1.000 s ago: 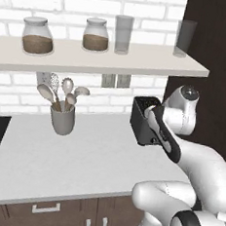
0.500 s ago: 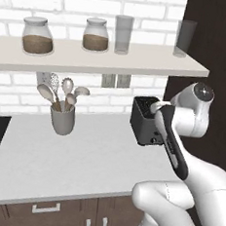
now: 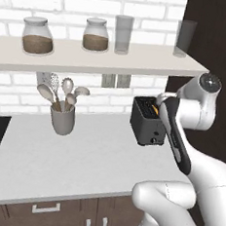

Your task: Start the toaster. Once the lever pops up, take the bread to the plate on the dining counter.

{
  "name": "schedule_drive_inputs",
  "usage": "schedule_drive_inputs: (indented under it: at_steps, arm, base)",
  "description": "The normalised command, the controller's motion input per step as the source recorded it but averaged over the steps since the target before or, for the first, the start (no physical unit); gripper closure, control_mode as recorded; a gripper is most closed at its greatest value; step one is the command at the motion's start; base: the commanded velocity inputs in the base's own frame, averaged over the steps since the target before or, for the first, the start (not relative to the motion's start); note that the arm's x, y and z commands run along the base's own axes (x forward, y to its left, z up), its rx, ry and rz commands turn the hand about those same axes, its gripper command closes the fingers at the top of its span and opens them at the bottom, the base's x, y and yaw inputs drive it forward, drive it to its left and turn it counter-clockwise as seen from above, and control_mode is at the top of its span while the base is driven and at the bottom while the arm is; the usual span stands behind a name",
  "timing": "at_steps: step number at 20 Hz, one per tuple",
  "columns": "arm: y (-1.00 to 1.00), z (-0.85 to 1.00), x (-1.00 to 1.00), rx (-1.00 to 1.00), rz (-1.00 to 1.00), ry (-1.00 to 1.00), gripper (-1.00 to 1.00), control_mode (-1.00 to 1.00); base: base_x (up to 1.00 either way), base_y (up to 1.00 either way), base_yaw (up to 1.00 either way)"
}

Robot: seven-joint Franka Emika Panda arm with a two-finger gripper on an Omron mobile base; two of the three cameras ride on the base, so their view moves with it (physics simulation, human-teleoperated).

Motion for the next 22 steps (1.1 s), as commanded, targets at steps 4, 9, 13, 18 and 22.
schedule_drive_inputs:
  at_steps: [4, 9, 13, 18, 22]
  arm:
    - [-0.2, 0.0, -0.01, 0.0, -0.07, 0.0, 1.0, -1.0]
    - [0.0, -0.04, 0.0, 0.0, 0.0, 0.0, -1.0, -1.0]
    - [0.0, -0.03, 0.0, 0.0, 0.0, 0.0, -1.0, -1.0]
    - [0.0, 0.0, 0.0, 0.0, 0.0, 0.0, -1.0, -1.0]
    - [0.0, 0.0, 0.0, 0.0, 0.0, 0.0, -1.0, -1.0]
  base:
    - [0.0, 0.0, 0.0]
    - [0.0, 0.0, 0.0]
    - [0.0, 0.0, 0.0]
    - [0.0, 0.0, 0.0]
    - [0.0, 0.0, 0.0]
